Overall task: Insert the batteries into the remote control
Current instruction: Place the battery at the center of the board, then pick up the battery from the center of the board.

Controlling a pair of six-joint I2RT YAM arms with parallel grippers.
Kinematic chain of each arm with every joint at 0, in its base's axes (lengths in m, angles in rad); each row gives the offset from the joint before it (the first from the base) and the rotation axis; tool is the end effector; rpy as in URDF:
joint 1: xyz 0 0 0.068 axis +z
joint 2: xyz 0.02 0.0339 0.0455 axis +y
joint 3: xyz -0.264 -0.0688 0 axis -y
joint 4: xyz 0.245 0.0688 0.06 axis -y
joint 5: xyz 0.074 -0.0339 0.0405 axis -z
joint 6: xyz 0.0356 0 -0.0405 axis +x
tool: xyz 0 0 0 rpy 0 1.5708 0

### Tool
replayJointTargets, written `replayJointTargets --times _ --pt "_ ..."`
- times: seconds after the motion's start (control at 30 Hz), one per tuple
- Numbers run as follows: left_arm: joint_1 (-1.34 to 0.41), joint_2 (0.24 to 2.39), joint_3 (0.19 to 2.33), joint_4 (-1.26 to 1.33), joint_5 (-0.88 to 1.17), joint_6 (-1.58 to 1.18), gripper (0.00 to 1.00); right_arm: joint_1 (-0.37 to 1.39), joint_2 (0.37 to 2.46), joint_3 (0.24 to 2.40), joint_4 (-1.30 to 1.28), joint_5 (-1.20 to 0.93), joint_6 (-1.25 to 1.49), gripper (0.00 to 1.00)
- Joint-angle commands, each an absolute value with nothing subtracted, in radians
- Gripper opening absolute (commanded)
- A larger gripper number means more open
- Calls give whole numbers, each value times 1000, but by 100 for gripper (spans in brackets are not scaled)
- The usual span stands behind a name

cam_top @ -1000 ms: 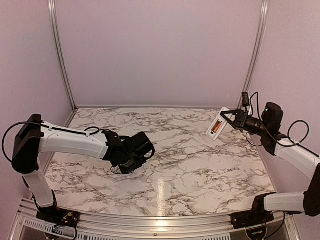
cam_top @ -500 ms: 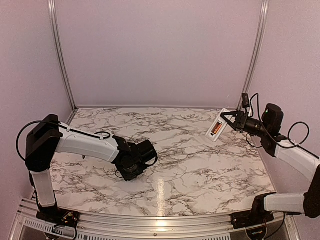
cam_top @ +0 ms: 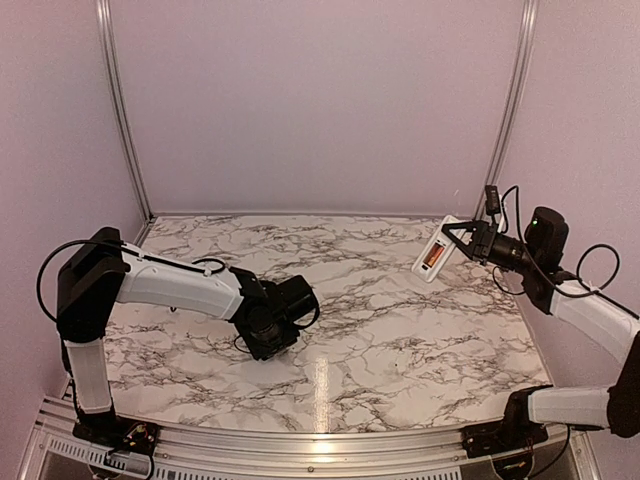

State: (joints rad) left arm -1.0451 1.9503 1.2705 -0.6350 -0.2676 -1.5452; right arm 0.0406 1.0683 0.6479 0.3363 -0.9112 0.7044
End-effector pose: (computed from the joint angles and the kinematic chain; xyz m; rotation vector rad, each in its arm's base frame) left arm 0.1956 -0.3183 0.1466 -0.7413 2.7063 -0.2447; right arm 0.2351 0.0377 0.2916 -0.1636 1.7868 1.2940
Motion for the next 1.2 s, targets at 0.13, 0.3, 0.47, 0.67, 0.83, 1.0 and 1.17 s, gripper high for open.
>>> replayJointTargets --times 0.13,0.3,0.47,0.67,0.83,1.0,1.17 --pt "-1043 1853 1297 -687 -327 -1351 53 32 1044 650 370 -924 710 0" --pt "-1043 1753 1347 -662 -381 -1032 89 32 1040 642 379 -926 717 0" --pt "-1037 1558 1168 -344 -240 -530 99 32 1039 636 394 -935 726 0" --pt "-1003 1549 1155 -372 -112 -127 99 32 1033 630 410 -957 736 0" --pt "-1002 1532 1098 -426 -80 240 99 32 1029 627 417 -972 740 0" --pt "-990 1544 1094 -525 -18 424 97 31 1038 623 401 -978 734 0" --pt "-941 1595 1068 -565 -6 567 99 32 1076 645 284 -960 665 0"
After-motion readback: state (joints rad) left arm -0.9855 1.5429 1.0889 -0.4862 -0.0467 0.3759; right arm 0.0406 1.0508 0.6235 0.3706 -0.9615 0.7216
